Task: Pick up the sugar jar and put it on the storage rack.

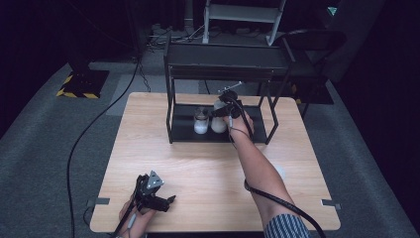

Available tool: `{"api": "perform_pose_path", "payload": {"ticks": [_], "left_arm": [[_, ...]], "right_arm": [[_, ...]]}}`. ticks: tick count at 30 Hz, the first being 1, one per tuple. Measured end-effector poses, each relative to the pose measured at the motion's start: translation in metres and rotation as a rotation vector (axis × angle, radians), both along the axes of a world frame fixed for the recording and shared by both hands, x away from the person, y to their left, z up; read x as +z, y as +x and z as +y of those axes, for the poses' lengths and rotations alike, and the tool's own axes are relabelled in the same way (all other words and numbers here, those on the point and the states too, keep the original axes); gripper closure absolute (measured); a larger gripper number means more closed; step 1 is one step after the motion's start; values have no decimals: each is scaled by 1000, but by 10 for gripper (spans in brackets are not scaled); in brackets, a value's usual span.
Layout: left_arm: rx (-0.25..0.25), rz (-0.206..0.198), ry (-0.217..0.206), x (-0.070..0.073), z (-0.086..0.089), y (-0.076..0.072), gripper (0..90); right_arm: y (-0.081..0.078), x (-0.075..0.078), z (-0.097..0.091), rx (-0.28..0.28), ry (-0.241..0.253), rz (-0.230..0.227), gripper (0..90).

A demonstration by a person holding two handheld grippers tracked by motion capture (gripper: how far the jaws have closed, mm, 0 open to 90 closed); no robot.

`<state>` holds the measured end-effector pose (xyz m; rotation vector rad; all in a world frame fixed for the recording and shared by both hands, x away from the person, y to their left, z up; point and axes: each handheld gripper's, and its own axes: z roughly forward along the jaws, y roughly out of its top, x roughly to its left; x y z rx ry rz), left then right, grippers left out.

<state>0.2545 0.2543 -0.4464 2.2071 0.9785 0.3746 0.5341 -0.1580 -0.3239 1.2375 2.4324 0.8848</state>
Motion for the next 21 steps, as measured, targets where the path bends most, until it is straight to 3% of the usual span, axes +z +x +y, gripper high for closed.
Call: {"api": "perform_pose_path", "payload": {"ticks": [3, 8, 13, 21], "left_arm": [[-1, -1, -1, 0, 0, 0, 13], [-1, -2, -2, 0, 0, 0, 13], [0, -2, -3, -1, 0, 0, 13], [0, -2, -2, -1, 0, 0, 13]], "right_arm": [[1, 1, -3, -8, 19, 7, 193], [-7, 9, -6, -4, 38, -11, 133], [-25, 23, -13, -1, 48, -62, 86], [-60, 48, -45, 33, 105, -123, 25]]}}
